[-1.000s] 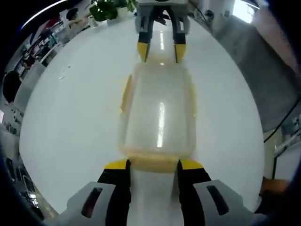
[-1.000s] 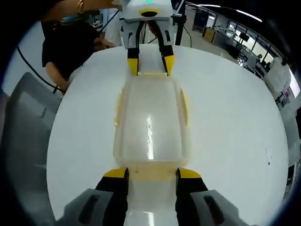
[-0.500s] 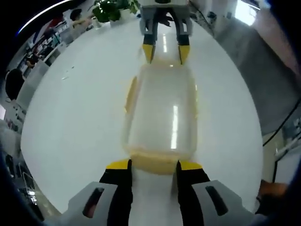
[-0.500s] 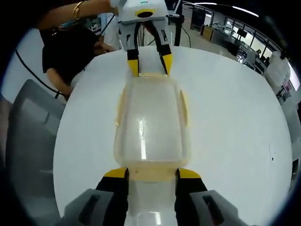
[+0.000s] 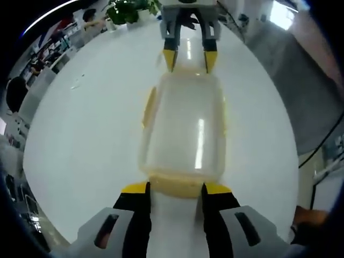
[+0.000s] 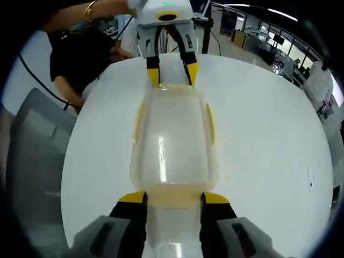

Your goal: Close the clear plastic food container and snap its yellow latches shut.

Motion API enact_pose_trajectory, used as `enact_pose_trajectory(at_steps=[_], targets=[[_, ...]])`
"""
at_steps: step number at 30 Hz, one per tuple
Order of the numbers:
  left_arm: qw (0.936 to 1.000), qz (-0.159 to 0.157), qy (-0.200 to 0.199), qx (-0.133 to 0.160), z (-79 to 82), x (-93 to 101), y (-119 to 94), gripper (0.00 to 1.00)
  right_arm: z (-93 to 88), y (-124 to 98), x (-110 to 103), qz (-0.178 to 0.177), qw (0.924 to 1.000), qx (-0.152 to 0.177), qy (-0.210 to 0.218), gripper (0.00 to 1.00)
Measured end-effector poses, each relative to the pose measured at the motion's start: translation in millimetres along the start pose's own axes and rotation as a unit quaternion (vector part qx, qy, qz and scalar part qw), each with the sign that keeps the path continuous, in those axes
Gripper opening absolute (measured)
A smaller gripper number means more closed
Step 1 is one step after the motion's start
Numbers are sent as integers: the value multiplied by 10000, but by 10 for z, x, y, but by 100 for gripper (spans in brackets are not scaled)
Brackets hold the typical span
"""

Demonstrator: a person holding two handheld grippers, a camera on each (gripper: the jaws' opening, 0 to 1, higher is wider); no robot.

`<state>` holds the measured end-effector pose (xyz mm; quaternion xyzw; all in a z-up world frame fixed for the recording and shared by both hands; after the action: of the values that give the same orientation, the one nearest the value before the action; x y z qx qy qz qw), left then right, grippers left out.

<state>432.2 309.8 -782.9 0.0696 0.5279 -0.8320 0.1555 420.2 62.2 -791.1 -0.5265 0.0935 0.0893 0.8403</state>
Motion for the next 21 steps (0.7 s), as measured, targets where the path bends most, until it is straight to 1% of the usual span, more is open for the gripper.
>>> enact_pose_trajectory(at_steps=[3,10,12,15,16,17,18,21], targets=[[10000,25,21,-11,-4,-7,11,35,3,7,8,-22,10000,-18,-2,36],[10000,-14,23,-26,-12,9,56,36,-6,39,14,-42,9999,-114,-33,36],[10000,-38,76,-29,-15,22,77,37,-2,37,17,-54,9999,-104,-52,36],[9999,2,126,1,-5,1,74,41,-6,37,18,-54,9999,-118,-62,36],[9999,-9,127,3,-5,3,76,39,-7,37,19,-53,9999,-118,-62,36],[9999,-104,137,-1,-2,23,76,37,-8,36,21,-63,9999,-114,-41,36],[9998,-67,163,22,10,22,66,37,-9,36,23,-65,9999,-130,-67,36],[9998,-96,193,34,17,23,46,37,-12,39,10,-37,9999,-133,-48,36]])
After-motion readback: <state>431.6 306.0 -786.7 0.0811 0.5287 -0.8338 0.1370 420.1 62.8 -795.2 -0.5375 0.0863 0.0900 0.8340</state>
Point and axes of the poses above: the point that each gripper's makers call its tool centre point, and the gripper's own axes: y roughly forward along the fingers, x roughly to its right, z roughly out of its top, the point moved 10 cm from there along -y, roughly backward along the fingers, and after that the axes turned 14 degrees about z, right-handed, at the moved point
